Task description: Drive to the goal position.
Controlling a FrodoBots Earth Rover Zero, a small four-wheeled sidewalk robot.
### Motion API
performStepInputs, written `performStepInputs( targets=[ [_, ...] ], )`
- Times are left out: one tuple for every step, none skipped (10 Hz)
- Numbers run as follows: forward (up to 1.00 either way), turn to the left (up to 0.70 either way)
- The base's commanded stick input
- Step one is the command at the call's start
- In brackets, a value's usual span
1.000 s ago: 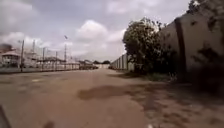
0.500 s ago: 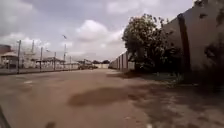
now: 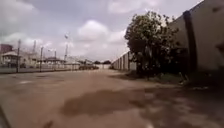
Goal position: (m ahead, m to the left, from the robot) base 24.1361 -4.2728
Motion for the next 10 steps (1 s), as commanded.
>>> performStepInputs(
  targets=[
    [0.70,0.35],
    [0.70,0.35],
    [0.70,0.34],
    [0.70,0.32],
    [0.70,0.32],
    [0.70,0.31],
    [0.70,0.31],
    [0.70,0.31],
    [0.70,0.31],
    [0.70,0.31]
  ],
)
